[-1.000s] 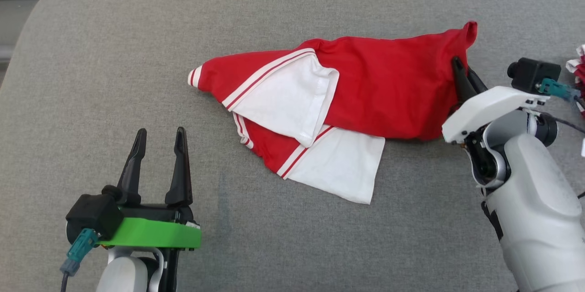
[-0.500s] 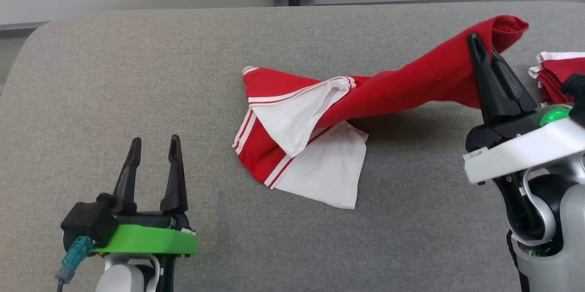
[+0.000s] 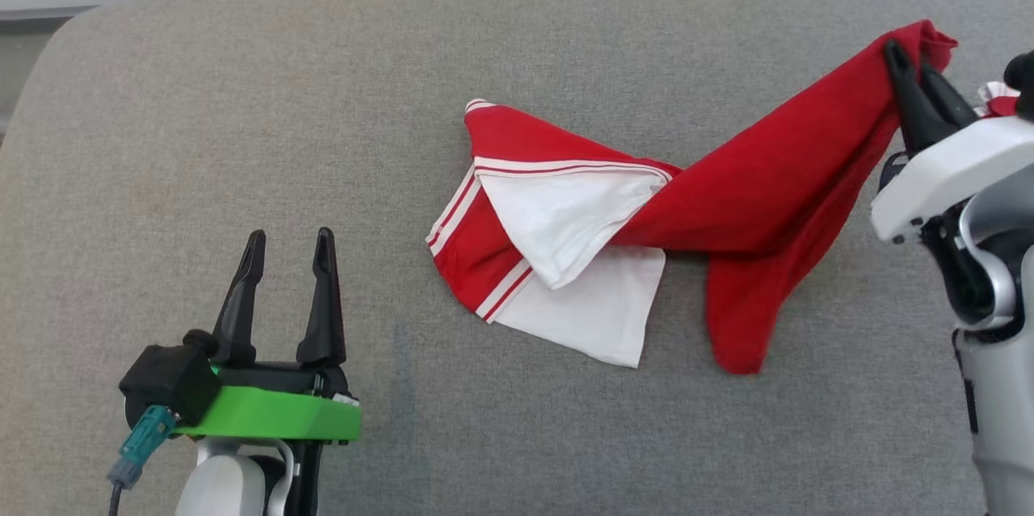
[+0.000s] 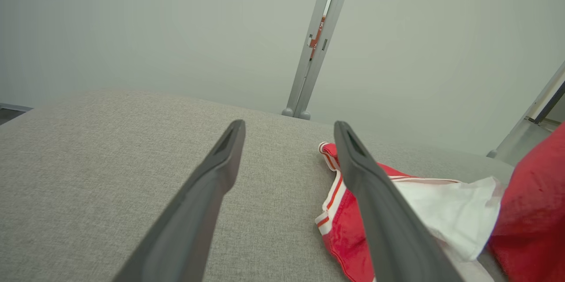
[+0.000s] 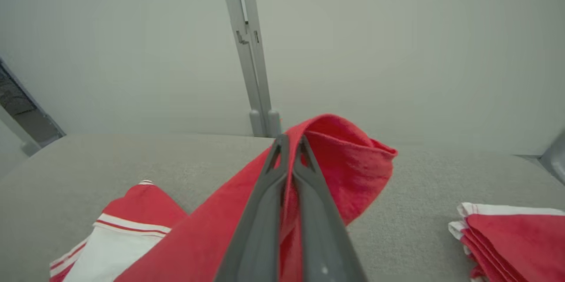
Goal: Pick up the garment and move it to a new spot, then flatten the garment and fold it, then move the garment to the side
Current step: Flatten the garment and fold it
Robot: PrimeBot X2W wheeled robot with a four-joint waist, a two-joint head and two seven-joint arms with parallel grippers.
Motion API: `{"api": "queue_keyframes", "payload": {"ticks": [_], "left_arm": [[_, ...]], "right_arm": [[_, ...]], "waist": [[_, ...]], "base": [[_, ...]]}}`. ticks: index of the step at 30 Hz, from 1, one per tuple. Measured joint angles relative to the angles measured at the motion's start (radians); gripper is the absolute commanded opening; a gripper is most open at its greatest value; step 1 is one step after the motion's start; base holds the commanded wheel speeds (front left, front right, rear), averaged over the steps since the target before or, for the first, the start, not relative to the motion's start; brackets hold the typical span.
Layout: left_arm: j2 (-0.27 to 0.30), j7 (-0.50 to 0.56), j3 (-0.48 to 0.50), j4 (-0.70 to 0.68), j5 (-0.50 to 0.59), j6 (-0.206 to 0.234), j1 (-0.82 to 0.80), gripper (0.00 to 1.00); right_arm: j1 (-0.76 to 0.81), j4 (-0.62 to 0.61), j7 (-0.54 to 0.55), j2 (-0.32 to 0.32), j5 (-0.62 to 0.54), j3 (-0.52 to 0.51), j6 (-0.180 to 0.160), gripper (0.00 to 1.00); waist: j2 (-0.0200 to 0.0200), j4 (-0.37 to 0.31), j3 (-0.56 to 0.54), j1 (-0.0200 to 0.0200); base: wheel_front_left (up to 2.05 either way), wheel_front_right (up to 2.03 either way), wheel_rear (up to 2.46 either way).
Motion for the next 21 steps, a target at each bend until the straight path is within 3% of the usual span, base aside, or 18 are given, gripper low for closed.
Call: {"api": "queue_keyframes", "payload": {"ticks": [5,11,17,21], "left_arm": [[0.0,0.0,-0.021,-0.006,-0.003,0.0,-0.033,1.0],[0.0,0.0,-0.041,-0.013,-0.013,0.0,-0.064,1.0],[0.0,0.0,-0.069,-0.026,-0.022,0.002,-0.083,1.0],[0.0,0.0,-0.08,-0.031,-0.024,0.004,-0.085,1.0]], "right_arm": [[-0.168,0.28,-0.092,-0.075,-0.046,-0.021,0.0,0.0],[-0.329,0.527,-0.21,-0.16,-0.126,0.033,0.001,0.0],[-0.419,0.7,-0.331,-0.264,-0.246,0.08,0.001,0.0],[-0.455,0.768,-0.423,-0.285,-0.32,0.065,0.001,0.0]], "waist": [[0.0,0.027,0.04,0.0],[0.0,0.081,0.086,0.0],[0.0,0.15,0.124,0.0],[0.0,0.194,0.145,0.0]], "base": [[0.0,0.0,0.0],[0.0,0.0,0.0],[0.0,0.0,0.0],[0.0,0.0,0.0]]}}
